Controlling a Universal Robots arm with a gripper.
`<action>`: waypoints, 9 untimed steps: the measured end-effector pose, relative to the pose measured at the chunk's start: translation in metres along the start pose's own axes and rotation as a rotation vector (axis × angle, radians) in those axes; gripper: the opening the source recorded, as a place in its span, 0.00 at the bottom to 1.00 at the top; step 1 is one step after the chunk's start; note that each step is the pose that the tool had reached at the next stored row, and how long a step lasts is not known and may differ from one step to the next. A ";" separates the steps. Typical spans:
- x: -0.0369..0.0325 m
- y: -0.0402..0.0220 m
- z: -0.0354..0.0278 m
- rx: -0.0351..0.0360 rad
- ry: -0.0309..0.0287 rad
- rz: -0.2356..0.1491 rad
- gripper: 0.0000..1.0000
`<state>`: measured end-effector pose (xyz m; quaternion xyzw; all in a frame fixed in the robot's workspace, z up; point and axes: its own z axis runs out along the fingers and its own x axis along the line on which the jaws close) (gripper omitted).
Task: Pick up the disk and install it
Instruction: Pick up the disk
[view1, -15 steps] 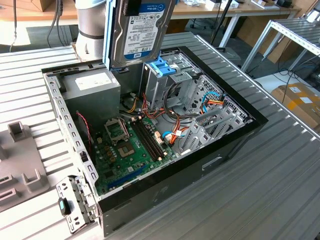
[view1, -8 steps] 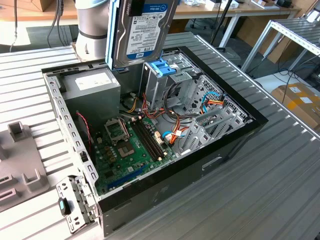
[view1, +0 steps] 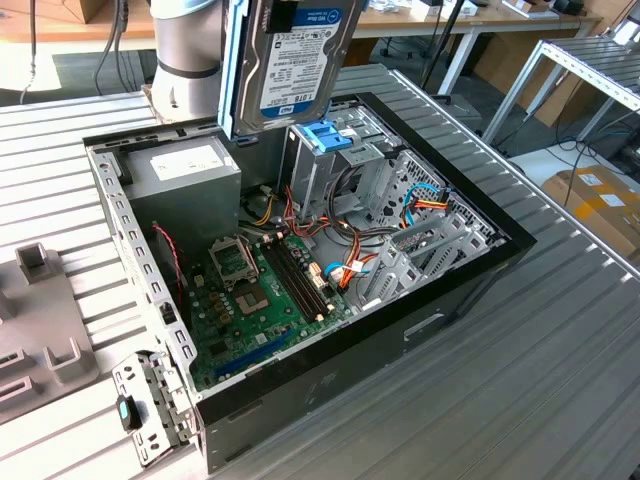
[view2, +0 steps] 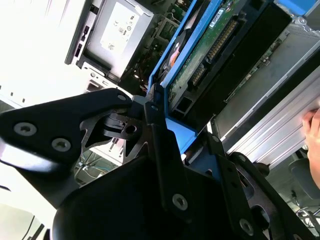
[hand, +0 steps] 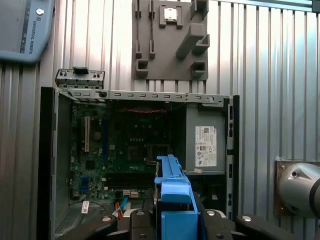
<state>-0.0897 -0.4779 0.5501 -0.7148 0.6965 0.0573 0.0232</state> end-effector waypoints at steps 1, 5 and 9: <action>0.0000 -0.0011 0.0001 0.0000 0.0000 0.000 0.37; 0.0001 -0.0040 0.0001 0.0000 0.0000 0.000 0.37; 0.0002 -0.0065 0.0002 0.0000 0.0000 0.000 0.37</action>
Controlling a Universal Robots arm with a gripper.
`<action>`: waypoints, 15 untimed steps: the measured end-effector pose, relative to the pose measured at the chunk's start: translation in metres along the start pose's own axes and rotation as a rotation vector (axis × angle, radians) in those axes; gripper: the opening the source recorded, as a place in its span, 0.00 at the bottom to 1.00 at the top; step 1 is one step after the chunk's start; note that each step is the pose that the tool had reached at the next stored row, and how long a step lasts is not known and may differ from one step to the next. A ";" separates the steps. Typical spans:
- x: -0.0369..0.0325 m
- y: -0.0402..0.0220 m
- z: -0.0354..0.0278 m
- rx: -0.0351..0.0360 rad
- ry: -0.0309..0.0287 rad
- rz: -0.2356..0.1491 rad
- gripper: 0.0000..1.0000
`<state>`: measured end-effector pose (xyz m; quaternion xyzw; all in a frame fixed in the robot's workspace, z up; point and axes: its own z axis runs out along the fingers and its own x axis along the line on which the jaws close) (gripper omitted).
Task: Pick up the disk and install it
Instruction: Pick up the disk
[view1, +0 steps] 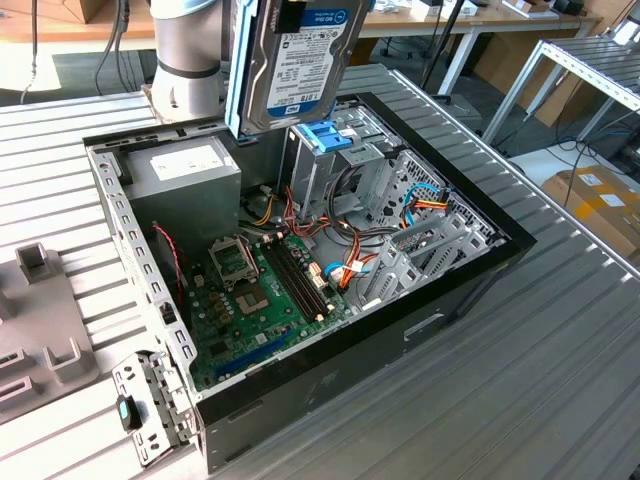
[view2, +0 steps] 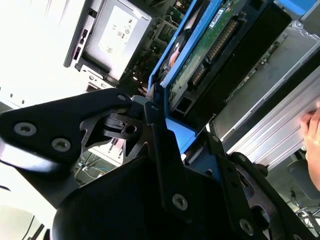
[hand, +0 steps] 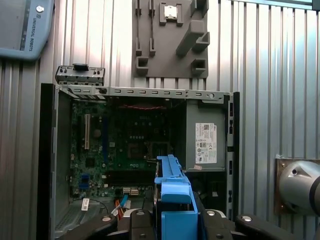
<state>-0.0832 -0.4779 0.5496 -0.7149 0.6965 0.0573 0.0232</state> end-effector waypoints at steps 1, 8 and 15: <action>0.0000 -0.0003 0.0000 0.0000 0.0000 0.000 0.37; 0.0002 -0.0048 0.0001 0.0000 0.0000 0.000 0.37; 0.0003 -0.0085 0.0003 0.0000 0.0001 0.000 0.37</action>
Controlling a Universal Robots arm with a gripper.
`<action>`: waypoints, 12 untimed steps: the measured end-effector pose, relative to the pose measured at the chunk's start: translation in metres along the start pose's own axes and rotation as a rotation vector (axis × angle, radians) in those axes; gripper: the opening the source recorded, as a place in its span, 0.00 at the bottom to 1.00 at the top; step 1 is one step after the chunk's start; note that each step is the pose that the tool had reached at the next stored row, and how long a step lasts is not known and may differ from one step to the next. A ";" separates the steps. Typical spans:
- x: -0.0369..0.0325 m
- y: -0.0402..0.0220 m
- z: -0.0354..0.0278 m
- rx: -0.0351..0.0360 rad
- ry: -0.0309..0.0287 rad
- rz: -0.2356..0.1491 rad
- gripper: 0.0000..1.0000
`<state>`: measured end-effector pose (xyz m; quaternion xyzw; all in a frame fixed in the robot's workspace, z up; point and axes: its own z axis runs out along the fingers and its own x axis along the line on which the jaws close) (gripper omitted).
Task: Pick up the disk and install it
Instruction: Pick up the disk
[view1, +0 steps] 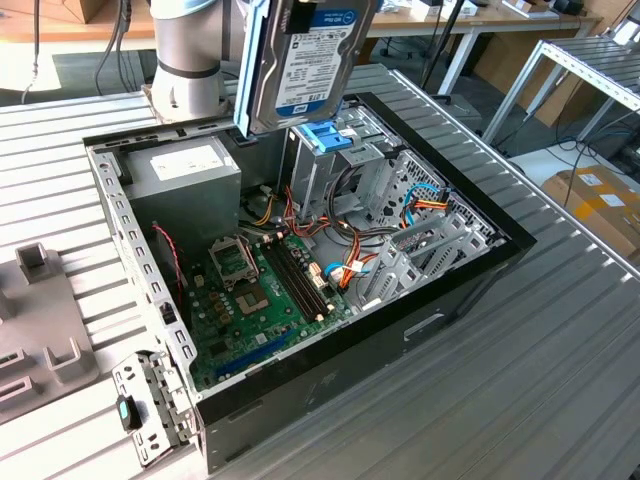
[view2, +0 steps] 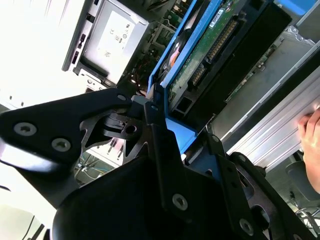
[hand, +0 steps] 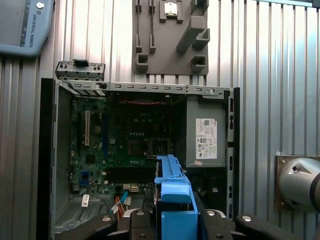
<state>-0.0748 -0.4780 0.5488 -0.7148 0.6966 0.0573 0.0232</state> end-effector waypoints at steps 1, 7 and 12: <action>0.0001 -0.0003 0.0000 0.0000 -0.0001 0.000 0.37; 0.0006 -0.0016 0.0001 0.0000 0.0000 0.000 0.37; 0.0010 -0.0024 0.0003 0.0000 0.0000 0.000 0.37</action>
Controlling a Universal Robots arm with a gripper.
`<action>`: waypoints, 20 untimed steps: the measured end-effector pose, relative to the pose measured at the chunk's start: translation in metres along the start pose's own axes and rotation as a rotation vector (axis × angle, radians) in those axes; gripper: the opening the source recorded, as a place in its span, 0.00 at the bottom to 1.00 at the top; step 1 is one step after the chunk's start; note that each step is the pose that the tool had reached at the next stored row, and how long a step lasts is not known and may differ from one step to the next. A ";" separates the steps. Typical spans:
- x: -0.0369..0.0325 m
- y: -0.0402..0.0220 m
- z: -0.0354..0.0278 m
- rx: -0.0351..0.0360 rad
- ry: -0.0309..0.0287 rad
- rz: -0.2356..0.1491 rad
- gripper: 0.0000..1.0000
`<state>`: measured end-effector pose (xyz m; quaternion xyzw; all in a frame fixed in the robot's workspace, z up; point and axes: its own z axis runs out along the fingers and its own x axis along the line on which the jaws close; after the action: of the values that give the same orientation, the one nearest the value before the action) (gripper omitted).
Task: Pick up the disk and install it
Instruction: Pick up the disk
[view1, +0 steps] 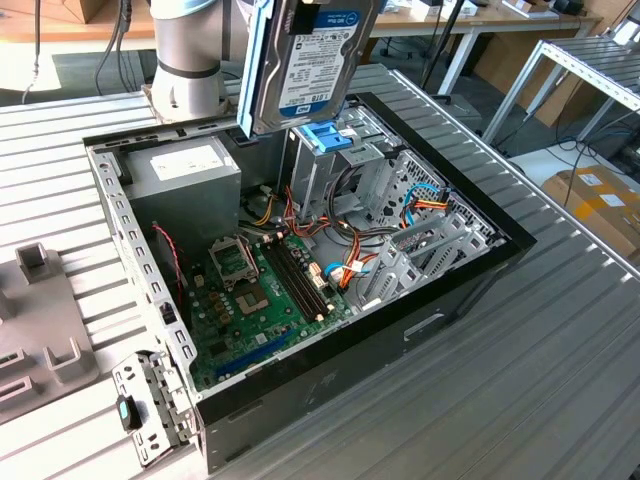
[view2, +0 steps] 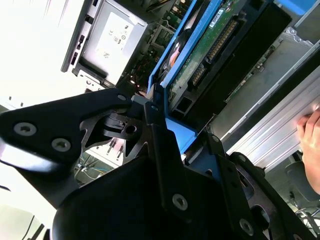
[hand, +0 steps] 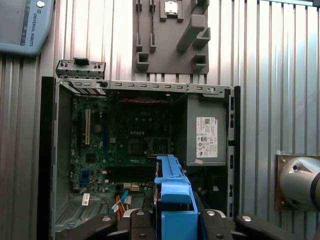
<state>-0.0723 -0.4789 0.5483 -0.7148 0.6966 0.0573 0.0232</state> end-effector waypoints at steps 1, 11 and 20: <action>0.0001 -0.0002 0.0001 0.0000 0.0000 0.000 0.37; 0.0009 -0.0024 0.0004 0.0000 -0.0001 0.000 0.37; 0.0022 -0.0051 0.0007 0.0001 -0.0001 0.000 0.37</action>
<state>-0.0672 -0.4809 0.5472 -0.7148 0.6966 0.0573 0.0232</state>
